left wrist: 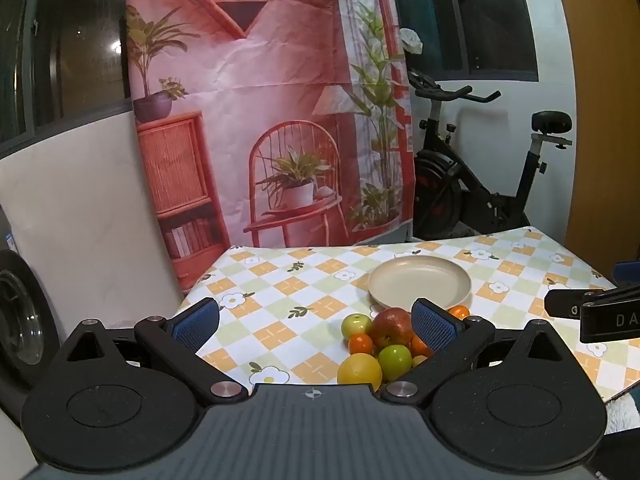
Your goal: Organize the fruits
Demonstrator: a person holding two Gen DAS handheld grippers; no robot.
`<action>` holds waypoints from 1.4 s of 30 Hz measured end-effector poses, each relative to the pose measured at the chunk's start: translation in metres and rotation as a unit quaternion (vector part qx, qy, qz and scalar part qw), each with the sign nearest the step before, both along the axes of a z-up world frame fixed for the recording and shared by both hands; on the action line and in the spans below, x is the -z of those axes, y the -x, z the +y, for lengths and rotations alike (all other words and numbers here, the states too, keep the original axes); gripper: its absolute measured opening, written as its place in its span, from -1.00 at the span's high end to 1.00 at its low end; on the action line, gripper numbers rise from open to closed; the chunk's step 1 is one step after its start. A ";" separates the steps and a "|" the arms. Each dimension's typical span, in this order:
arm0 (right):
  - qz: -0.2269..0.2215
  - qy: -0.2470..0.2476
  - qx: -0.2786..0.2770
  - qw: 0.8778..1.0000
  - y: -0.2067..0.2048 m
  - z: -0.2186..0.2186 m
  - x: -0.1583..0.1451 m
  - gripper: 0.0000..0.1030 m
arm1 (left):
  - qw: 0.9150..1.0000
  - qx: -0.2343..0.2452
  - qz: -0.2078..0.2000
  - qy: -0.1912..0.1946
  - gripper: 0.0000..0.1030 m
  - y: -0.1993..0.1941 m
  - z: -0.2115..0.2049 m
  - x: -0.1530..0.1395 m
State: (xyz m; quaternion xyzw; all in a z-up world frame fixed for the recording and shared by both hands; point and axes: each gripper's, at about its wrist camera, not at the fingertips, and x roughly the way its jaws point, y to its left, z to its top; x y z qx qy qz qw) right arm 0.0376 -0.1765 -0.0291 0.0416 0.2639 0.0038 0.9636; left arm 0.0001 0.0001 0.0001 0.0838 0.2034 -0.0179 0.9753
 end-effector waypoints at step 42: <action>-0.004 0.004 0.000 1.000 0.000 0.000 0.001 -0.99 | 1.000 0.005 -0.003 0.000 -1.00 -0.002 -0.001 0.001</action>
